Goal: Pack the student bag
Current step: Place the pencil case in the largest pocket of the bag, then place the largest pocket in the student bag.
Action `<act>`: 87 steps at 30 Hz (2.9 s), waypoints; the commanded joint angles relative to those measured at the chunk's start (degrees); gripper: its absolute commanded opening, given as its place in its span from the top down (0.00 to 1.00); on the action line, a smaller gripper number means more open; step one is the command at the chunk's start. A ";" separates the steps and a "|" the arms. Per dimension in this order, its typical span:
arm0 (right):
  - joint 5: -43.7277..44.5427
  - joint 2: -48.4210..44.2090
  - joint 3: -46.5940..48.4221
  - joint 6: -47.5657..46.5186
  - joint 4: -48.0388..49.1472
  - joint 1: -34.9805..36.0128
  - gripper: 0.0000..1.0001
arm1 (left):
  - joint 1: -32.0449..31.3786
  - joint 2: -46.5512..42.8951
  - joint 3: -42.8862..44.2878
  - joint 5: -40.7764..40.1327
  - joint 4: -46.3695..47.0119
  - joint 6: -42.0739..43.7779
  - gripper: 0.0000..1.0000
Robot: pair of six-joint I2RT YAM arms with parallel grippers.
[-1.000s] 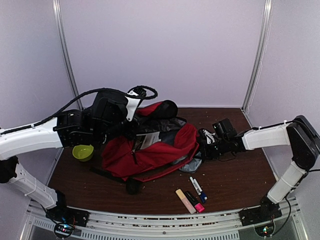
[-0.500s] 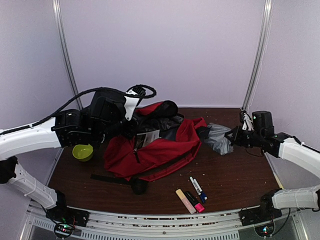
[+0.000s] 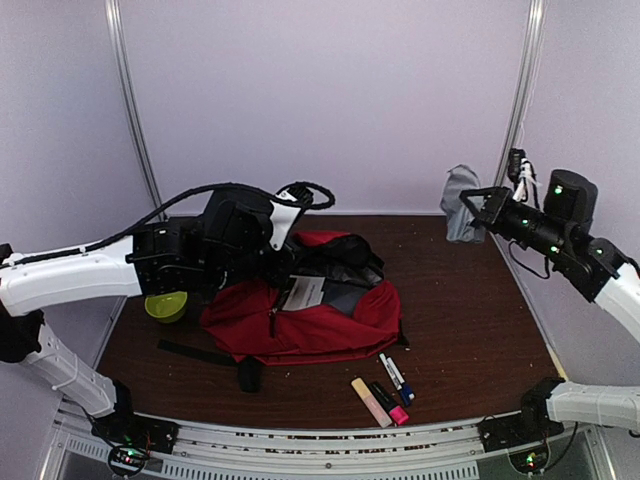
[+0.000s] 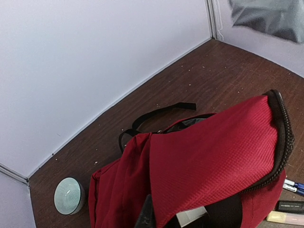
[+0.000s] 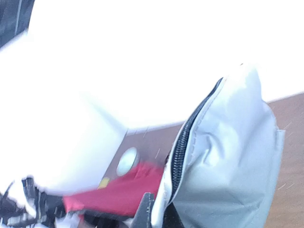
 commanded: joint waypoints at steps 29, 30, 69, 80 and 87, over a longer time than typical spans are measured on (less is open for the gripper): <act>-37.23 31.58 1.34 26.10 41.47 17.40 1.00 | -1.54 2.43 4.77 7.69 11.50 4.59 1.00; -35.87 33.99 1.99 26.99 43.44 17.45 1.00 | -1.73 2.35 4.87 7.60 11.69 4.74 1.00; -8.24 26.49 -5.37 -5.02 -3.82 11.77 0.25 | -1.88 8.92 4.53 12.13 13.01 -0.28 1.00; -7.15 26.03 -10.66 -7.71 -4.68 9.78 0.24 | -1.26 9.02 7.17 35.98 5.92 2.92 0.02; -8.96 33.87 -12.49 -6.65 -0.11 9.84 0.23 | 4.69 -4.99 -2.51 18.22 -9.49 -10.57 0.02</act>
